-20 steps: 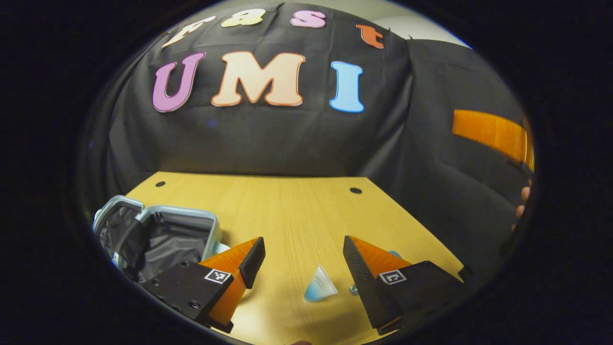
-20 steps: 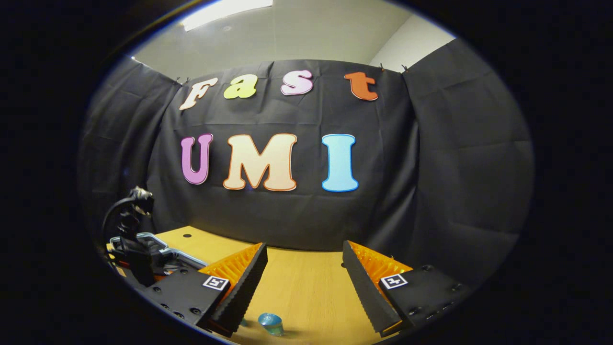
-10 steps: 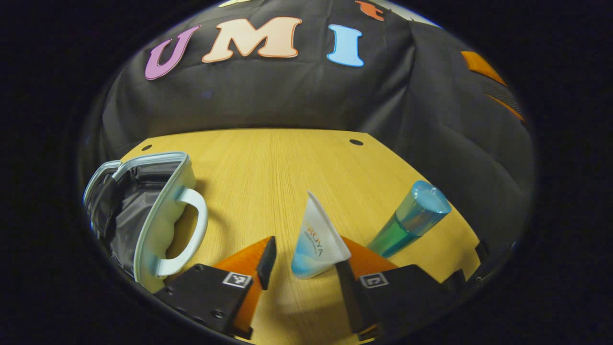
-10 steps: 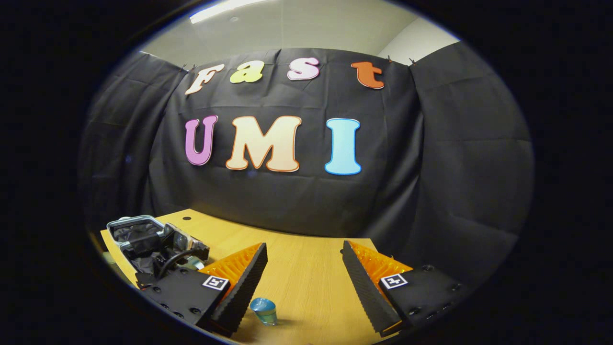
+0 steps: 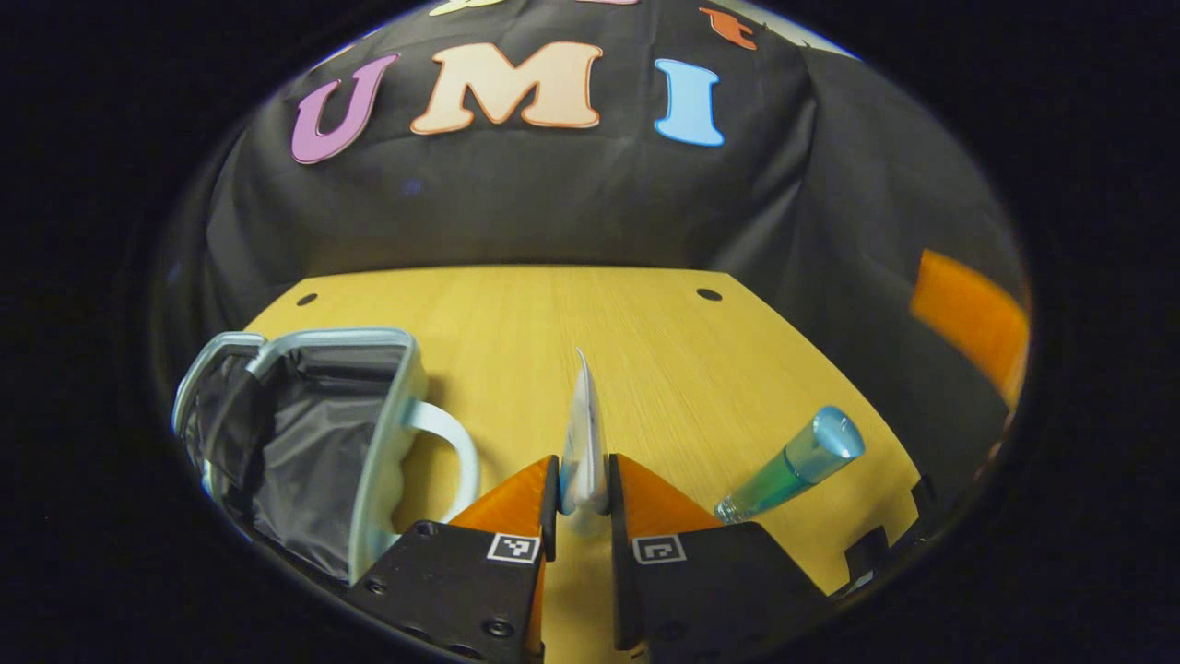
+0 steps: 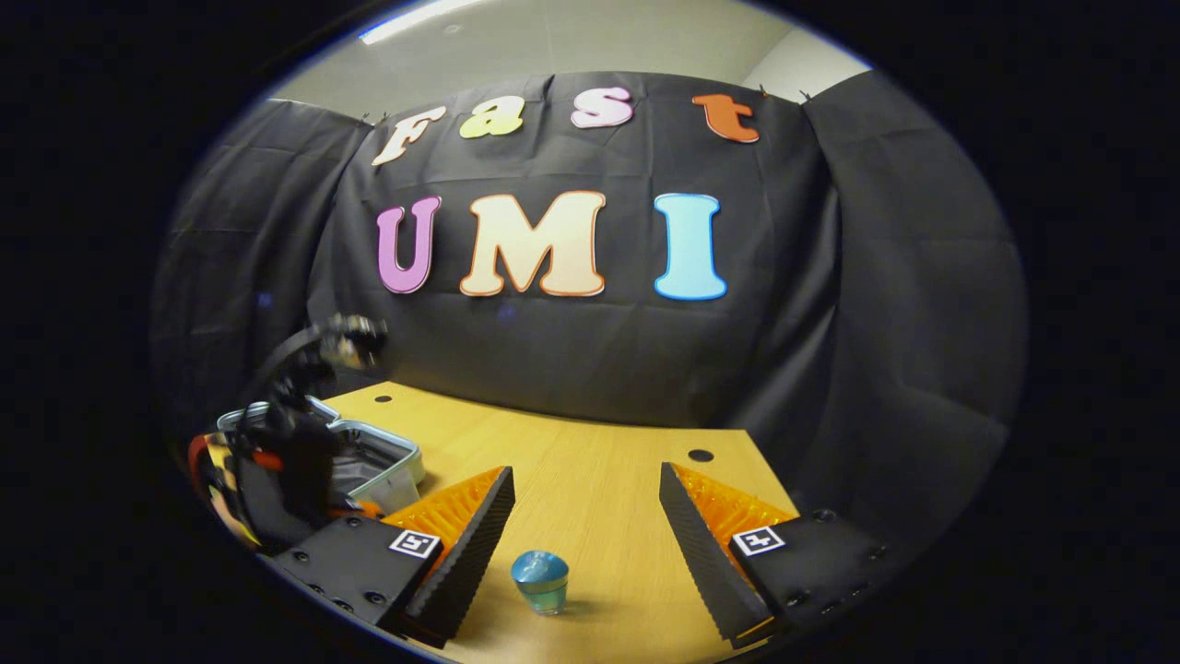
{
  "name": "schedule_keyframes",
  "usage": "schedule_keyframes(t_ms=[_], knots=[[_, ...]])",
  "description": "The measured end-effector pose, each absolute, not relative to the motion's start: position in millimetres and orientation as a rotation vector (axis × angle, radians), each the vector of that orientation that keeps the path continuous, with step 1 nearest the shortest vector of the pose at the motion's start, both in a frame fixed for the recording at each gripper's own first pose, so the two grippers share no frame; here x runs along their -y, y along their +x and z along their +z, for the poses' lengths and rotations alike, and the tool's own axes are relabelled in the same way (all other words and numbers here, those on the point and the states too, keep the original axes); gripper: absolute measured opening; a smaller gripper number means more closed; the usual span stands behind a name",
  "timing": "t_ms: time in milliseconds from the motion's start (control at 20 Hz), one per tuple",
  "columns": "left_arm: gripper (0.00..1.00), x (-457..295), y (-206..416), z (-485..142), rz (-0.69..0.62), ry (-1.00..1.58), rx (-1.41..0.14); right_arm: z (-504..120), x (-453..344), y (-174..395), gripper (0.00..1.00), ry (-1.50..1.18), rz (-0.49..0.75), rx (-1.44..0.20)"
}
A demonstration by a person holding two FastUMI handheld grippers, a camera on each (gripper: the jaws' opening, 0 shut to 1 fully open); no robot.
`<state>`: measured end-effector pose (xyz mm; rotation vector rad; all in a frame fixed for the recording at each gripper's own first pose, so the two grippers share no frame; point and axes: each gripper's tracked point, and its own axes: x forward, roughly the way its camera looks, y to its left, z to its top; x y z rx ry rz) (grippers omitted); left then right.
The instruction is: First open the suitcase, pack the skin care products into it, and then close the suitcase.
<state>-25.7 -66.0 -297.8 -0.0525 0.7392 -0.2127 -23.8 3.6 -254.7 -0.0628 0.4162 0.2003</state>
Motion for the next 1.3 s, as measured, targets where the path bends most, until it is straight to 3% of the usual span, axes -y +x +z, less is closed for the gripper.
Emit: schedule_keyframes(t_ms=[550,600,700,750,850,1100,1300], knots=[[0.22,-4,-36,-230,-0.064,-0.032,-0.672,-401,-15,-80,0.99,-0.118,0.283,-0.693],[0.22,-11,-39,-231,-0.049,-0.025,-0.676,-408,-16,-83,0.96,-0.115,0.289,-0.703],[0.22,-23,-45,-232,-0.023,-0.023,-0.684,-414,-17,-80,0.80,-0.111,0.290,-0.700],[0.22,-29,-48,-232,-0.010,-0.025,-0.692,-415,-19,-78,0.63,-0.095,0.295,-0.689],[0.22,-42,-55,-235,0.015,-0.014,-0.710,-415,-19,-76,0.50,-0.067,0.297,-0.706],[0.22,-84,-68,-244,0.081,-0.007,-0.782,-390,-25,-68,0.47,0.004,0.323,-0.741],[0.22,-131,-77,-276,0.106,0.033,-0.946,-342,-49,-56,0.47,0.059,0.335,-0.736]])
